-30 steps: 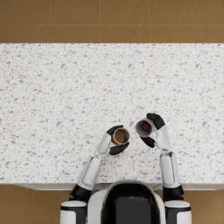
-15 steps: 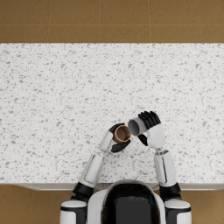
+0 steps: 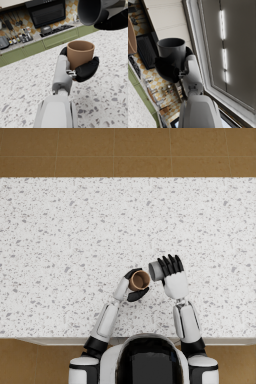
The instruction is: Pick up two cups and pour the berry on the right into the cup on the left
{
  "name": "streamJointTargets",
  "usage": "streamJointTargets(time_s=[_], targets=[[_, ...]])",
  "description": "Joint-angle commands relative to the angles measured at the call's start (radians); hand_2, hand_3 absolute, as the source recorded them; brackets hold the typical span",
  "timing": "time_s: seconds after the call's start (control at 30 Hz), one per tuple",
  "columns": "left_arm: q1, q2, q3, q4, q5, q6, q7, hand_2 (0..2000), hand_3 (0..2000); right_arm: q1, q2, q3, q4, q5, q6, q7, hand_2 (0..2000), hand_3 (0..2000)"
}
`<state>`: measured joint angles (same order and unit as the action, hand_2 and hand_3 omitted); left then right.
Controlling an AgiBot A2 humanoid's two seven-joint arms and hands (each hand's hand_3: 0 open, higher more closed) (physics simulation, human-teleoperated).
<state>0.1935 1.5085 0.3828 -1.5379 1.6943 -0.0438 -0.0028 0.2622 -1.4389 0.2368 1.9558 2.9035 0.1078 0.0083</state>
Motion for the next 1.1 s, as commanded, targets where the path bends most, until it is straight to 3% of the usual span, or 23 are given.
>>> streamJointTargets(time_s=[0.03,0.57,0.87,1.1], targets=[[0.016,0.010,-0.004,0.003,0.000,0.000,0.000,2000,1280,0.008,-0.008,0.015,0.026,0.032,-0.001,0.001,2000,1280],[0.010,0.018,-0.011,0.027,0.000,0.000,0.000,2000,1280,-0.002,-0.027,0.029,0.034,0.536,-0.010,0.002,2000,1280],[0.011,0.023,-0.016,0.023,0.000,0.000,0.001,2000,1280,-0.005,-0.039,0.013,0.036,0.666,-0.011,0.003,2000,1280],[0.001,0.021,-0.017,0.016,0.000,-0.003,0.001,2000,1280,-0.020,-0.038,0.011,0.028,0.693,-0.010,0.003,2000,1280]])
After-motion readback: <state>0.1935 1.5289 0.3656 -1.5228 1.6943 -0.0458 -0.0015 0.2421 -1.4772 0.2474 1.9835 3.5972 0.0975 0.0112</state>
